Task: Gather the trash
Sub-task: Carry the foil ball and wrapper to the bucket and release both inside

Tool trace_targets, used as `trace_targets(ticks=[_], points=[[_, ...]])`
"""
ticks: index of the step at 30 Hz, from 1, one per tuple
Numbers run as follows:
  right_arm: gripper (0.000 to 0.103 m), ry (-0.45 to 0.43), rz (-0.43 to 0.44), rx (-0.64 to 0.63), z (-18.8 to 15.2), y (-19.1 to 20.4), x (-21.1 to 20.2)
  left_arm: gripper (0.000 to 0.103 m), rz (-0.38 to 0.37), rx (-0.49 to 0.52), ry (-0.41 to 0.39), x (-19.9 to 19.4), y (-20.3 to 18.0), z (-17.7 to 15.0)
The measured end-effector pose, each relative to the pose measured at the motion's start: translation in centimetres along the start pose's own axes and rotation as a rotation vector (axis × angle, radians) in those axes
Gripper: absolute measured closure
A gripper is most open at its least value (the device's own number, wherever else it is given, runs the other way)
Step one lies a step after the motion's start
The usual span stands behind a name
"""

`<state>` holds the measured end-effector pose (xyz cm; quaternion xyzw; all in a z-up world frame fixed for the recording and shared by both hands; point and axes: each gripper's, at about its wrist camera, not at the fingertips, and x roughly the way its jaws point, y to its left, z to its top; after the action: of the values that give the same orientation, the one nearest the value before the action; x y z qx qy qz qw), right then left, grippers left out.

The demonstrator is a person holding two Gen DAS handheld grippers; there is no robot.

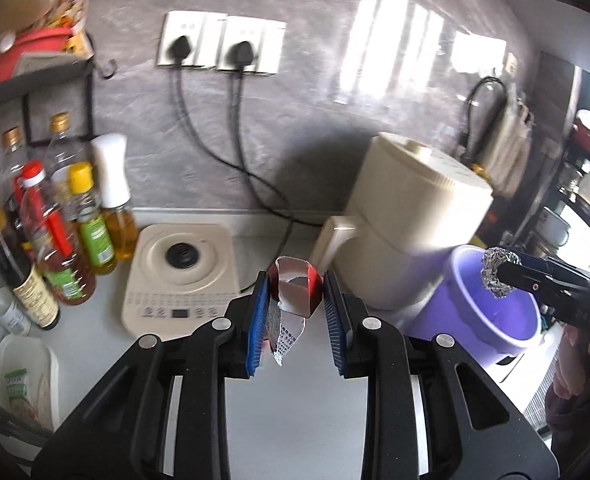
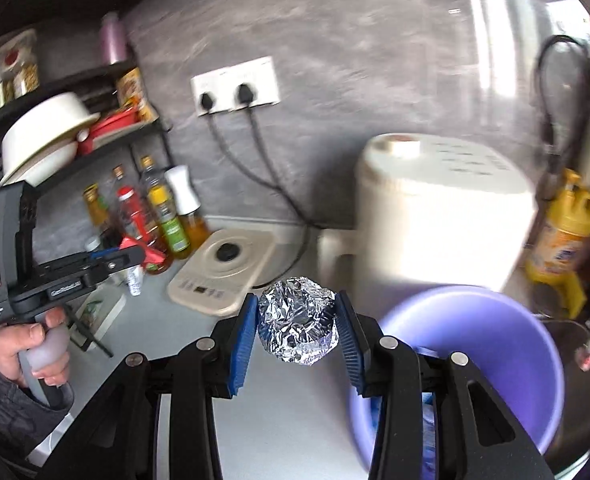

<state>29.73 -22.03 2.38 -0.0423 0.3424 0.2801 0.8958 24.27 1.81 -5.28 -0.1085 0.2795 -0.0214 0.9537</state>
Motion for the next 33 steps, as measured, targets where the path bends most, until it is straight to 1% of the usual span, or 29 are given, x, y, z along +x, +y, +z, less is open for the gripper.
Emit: trace_targets(ticks=[6,17,19,20,21,22,27,33], points=[[0.064,-0.024,-0.092,0.053,-0.6,-3.3,-2.4,0.076,-0.060,0.041,-0.009,0.8,-2.8,0.6],[0.064,-0.043,-0.206,0.116,-1.9,-7.3,-5.8,0.076,-0.168,0.107,-0.018,2.1,-8.1,1.3],[0.058,-0.045,-0.229,0.124,-2.2,-8.0,-6.2,0.076,-0.192,0.119,-0.016,2.4,-9.2,1.3],[0.050,-0.047,-0.250,0.124,-2.4,-8.5,-6.4,0.076,-0.202,0.124,-0.015,2.5,-9.6,1.3],[0.038,-0.052,-0.275,0.126,-2.6,-9.0,-6.6,0.076,-0.211,0.129,-0.014,2.6,-10.0,1.3],[0.035,-0.061,-0.291,0.131,-2.8,-9.3,-6.9,0.076,-0.224,0.138,-0.013,2.7,-10.6,1.3],[0.035,-0.069,-0.343,0.197,-4.2,-11.4,-9.0,0.076,-0.273,0.167,-0.003,3.5,-13.1,1.4],[0.034,-0.059,-0.389,0.243,-6.5,-12.7,-11.5,0.076,-0.346,0.217,0.020,4.6,-16.5,1.2]])
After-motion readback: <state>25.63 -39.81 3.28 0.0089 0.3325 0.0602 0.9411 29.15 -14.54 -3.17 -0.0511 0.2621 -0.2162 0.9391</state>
